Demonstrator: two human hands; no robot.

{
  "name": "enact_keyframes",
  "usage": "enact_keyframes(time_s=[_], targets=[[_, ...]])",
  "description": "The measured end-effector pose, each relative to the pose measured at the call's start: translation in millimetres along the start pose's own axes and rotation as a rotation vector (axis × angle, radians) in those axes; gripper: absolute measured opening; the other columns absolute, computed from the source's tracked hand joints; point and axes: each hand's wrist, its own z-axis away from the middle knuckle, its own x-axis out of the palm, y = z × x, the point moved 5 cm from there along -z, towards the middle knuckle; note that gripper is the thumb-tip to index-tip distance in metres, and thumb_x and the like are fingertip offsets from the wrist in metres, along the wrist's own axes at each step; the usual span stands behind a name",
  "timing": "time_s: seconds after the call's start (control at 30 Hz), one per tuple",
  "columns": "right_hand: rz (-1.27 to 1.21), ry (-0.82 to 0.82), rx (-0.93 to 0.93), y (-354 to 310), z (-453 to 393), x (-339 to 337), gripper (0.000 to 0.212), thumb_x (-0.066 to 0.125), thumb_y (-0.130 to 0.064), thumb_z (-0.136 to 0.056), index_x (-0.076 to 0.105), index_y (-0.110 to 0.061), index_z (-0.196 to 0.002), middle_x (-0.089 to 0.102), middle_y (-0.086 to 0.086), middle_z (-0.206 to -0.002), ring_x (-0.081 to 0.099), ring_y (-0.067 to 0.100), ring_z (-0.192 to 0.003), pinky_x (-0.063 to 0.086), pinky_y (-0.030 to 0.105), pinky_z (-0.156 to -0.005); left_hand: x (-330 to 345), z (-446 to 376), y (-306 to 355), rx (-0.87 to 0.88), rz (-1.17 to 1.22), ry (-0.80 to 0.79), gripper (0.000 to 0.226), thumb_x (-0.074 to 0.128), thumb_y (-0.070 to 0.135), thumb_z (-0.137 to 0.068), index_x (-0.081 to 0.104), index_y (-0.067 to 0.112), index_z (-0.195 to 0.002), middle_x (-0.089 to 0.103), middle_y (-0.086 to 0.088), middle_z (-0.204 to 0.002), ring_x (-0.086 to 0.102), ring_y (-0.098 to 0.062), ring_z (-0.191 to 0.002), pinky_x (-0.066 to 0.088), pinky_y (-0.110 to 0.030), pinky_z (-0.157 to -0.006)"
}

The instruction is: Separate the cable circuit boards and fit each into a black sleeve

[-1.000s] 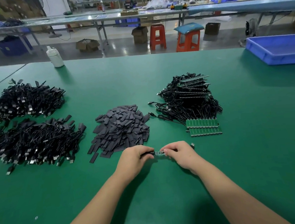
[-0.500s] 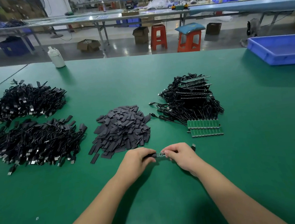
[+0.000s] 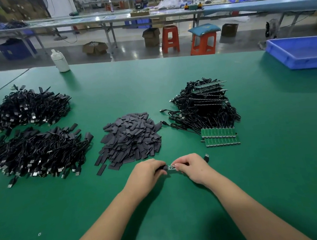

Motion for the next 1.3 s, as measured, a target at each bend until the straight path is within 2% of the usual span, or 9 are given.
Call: enact_keyframes(time_s=[0.2, 0.43, 0.53, 0.63, 0.83, 1.03, 1.1, 1.2, 1.3], targets=[[-0.141, 0.014, 0.023, -1, 0, 4, 0.016, 0.061, -0.017, -0.097, 0.074, -0.020, -0.106, 0.069, -0.008, -0.074, 0.057, 0.004, -0.067, 0.051, 0.023, -0.072, 0, -3, 9, 0.054, 0.037, 0.014, 0.019, 0.069, 0.028, -0.090, 0.073, 0.021, -0.107, 0.070, 0.004, -0.094, 0.063, -0.014, -0.085, 0.048, -0.026, -0.077], [-0.135, -0.002, -0.037, -1, -1, 7, 0.016, 0.062, -0.017, -0.097, 0.075, -0.024, -0.103, 0.070, -0.001, -0.077, 0.058, 0.007, -0.068, 0.052, 0.027, -0.073, -1, -1, 17, 0.077, 0.102, 0.060, 0.019, 0.069, 0.021, -0.089, 0.075, 0.021, -0.108, 0.073, 0.001, -0.088, 0.063, -0.015, -0.079, 0.046, -0.022, -0.073], [-0.074, -0.009, -0.050, -1, -1, 5, 0.015, 0.062, -0.024, -0.097, 0.075, -0.023, -0.091, 0.070, -0.005, -0.073, 0.060, 0.006, -0.066, 0.054, 0.030, -0.074, -3, 1, 16, 0.053, 0.117, 0.096, 0.017, 0.070, 0.021, -0.089, 0.076, 0.019, -0.105, 0.074, 0.003, -0.089, 0.065, -0.014, -0.080, 0.051, -0.026, -0.076], [-0.003, -0.030, -0.028, -1, 0, 4, 0.026, 0.058, -0.030, -0.099, 0.072, -0.022, -0.079, 0.074, -0.003, -0.072, 0.065, 0.006, -0.063, 0.056, 0.033, -0.078, -4, 1, 16, 0.043, 0.113, 0.108, 0.015, 0.071, 0.019, -0.089, 0.077, 0.017, -0.103, 0.074, 0.004, -0.091, 0.066, -0.013, -0.082, 0.052, -0.029, -0.078], [0.115, -0.051, -0.039, -3, 5, 5, 0.037, 0.050, -0.033, -0.102, 0.066, -0.023, -0.070, 0.068, -0.006, -0.063, 0.061, 0.003, -0.057, 0.052, 0.026, -0.068, 1, 0, 23, 0.072, 0.079, 0.013, 0.016, 0.064, 0.020, -0.094, 0.074, 0.019, -0.107, 0.072, 0.005, -0.094, 0.064, -0.009, -0.085, 0.046, -0.016, -0.079], [0.194, -0.082, -0.060, -8, 10, 8, 0.035, 0.042, -0.024, -0.104, 0.065, -0.010, -0.083, 0.071, 0.013, -0.088, 0.066, 0.027, -0.084, 0.053, 0.040, -0.082, 6, -2, 21, 0.041, -0.001, 0.001, 0.019, 0.059, 0.023, -0.096, 0.071, 0.018, -0.111, 0.070, 0.000, -0.099, 0.064, -0.021, -0.090, 0.050, -0.034, -0.083], [0.231, -0.088, -0.070, -10, 9, 8, 0.031, 0.041, -0.022, -0.104, 0.066, -0.009, -0.090, 0.071, 0.008, -0.092, 0.066, 0.025, -0.086, 0.053, 0.040, -0.082, 5, -2, 19, 0.034, 0.012, 0.040, 0.018, 0.061, 0.024, -0.096, 0.071, 0.017, -0.109, 0.072, -0.001, -0.098, 0.065, -0.022, -0.088, 0.051, -0.035, -0.081], [0.357, -0.041, -0.093, -14, 7, 2, 0.032, 0.043, -0.026, -0.103, 0.069, -0.014, -0.089, 0.072, -0.005, -0.088, 0.058, 0.013, -0.069, 0.048, 0.033, -0.074, 2, -2, 19, 0.030, 0.039, 0.084, 0.017, 0.066, 0.026, -0.093, 0.073, 0.018, -0.107, 0.074, 0.003, -0.096, 0.067, -0.018, -0.085, 0.052, -0.032, -0.079], [0.432, -0.034, -0.102, -15, 8, 2, 0.032, 0.043, -0.027, -0.103, 0.067, -0.017, -0.084, 0.070, -0.007, -0.086, 0.061, 0.016, -0.077, 0.049, 0.033, -0.078, 1, -2, 19, 0.034, 0.044, 0.080, 0.018, 0.066, 0.027, -0.093, 0.073, 0.018, -0.107, 0.074, 0.005, -0.096, 0.067, -0.015, -0.085, 0.052, -0.030, -0.078]])
